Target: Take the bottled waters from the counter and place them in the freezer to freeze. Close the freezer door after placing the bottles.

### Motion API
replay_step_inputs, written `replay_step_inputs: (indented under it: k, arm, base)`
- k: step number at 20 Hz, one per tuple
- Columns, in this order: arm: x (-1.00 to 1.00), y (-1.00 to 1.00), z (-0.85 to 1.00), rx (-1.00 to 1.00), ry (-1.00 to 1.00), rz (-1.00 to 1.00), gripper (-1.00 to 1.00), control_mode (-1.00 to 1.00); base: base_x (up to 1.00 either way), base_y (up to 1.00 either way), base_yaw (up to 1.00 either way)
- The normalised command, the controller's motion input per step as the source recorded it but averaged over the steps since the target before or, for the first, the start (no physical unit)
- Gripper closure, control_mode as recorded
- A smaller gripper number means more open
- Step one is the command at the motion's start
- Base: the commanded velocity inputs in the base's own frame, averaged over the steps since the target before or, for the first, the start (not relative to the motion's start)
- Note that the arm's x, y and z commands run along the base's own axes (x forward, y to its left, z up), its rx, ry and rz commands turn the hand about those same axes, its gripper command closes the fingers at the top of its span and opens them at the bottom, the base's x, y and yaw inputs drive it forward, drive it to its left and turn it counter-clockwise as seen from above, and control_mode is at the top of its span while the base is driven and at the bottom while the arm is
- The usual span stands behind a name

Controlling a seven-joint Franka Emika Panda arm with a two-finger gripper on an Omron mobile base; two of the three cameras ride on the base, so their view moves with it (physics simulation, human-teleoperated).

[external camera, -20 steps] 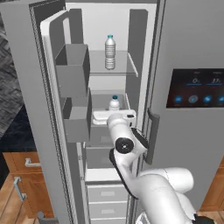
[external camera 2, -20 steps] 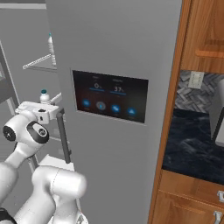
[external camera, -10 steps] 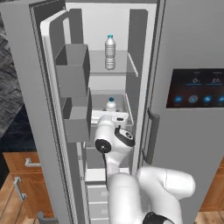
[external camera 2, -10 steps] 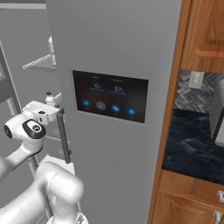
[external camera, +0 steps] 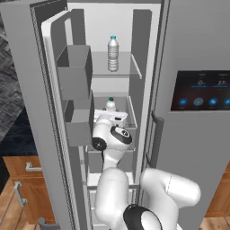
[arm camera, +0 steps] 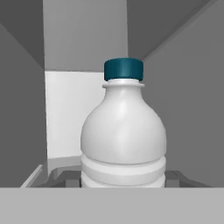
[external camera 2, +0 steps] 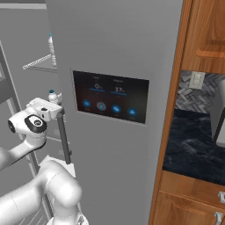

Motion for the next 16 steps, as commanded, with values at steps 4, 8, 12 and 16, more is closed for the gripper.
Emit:
replay_step_inputs:
  k: [4,8,12,16]
  arm:
    - [0.51,0.00,-0.17,0.00,0.00,0.01,1.00,-1.00]
    - [0.59,0.00,-0.23,0.00,0.00,0.00,1.00,-1.00]
    - [0.69,0.00,-0.20,0.01,0.00,0.00,1.00,-1.00]
    - [0.48,0.00,-0.25,0.00,0.00,0.00,1.00,-1.00]
  base:
    - [0.00,0.00,0.00]
    - [0.00,0.00,0.00]
    - [0.00,0.00,0.00]
    - [0.00,0.00,0.00]
